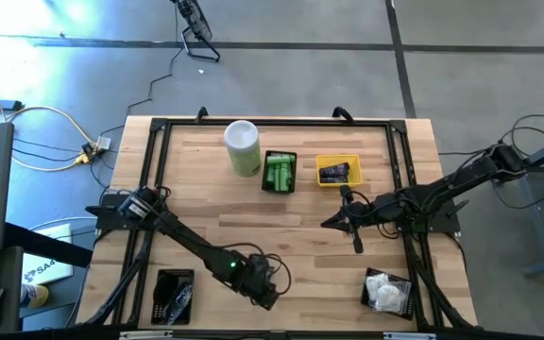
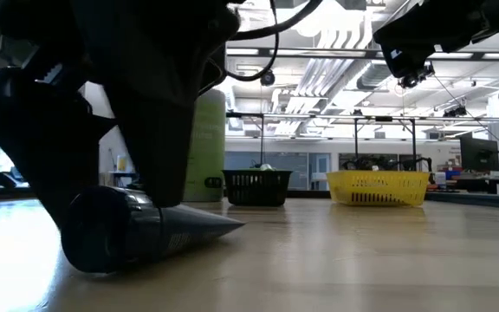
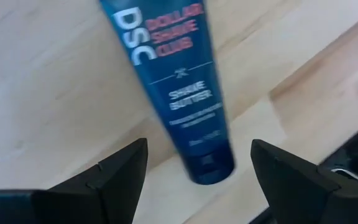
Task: Pick & Place Travel size toiletries
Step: Put the blue shave butter into the yellow bin
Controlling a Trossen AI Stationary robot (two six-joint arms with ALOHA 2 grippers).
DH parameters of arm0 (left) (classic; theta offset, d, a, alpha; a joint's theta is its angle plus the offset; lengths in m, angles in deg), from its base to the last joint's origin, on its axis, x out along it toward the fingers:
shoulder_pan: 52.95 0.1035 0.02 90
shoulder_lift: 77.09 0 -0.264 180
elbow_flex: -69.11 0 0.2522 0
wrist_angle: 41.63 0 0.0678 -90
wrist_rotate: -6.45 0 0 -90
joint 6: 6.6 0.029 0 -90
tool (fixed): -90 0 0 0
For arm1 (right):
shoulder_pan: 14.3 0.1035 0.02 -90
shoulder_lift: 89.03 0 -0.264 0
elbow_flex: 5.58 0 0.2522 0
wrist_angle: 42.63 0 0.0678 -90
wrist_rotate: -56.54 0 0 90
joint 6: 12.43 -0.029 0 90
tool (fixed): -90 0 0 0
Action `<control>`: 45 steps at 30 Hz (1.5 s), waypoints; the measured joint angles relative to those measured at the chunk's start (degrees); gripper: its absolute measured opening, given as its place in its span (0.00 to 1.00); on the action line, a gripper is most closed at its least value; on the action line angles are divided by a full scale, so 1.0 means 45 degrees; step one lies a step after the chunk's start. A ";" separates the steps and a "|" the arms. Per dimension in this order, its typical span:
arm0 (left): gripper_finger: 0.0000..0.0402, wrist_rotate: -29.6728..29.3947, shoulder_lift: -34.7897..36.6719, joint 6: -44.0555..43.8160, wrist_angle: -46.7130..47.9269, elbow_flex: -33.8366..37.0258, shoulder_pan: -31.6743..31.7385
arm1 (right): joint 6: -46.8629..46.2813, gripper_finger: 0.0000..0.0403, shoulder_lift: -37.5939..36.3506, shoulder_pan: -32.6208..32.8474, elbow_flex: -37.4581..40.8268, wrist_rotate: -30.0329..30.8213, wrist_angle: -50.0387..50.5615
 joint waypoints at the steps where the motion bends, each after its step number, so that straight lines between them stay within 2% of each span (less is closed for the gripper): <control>1: 0.70 0.0018 0.0000 -0.0009 0.0115 0.0000 0.0000 | 0.0000 0.01 0.0000 0.0002 0.0000 -0.0002 0.0000; 35: 0.70 0.0240 -0.0442 -0.0344 -0.0198 -0.0034 0.0010 | 0.0000 0.01 0.0000 0.0000 0.0000 0.0000 0.0056; 39: 0.65 0.0251 -0.0452 -0.0325 -0.0178 -0.0019 0.0010 | 0.0000 0.01 0.0000 0.0004 0.0000 0.0000 0.0058; 45: 0.49 0.0233 -0.0466 -0.0325 -0.0034 0.0005 0.0010 | 0.0000 0.01 0.0000 0.0005 0.0000 0.0000 0.0058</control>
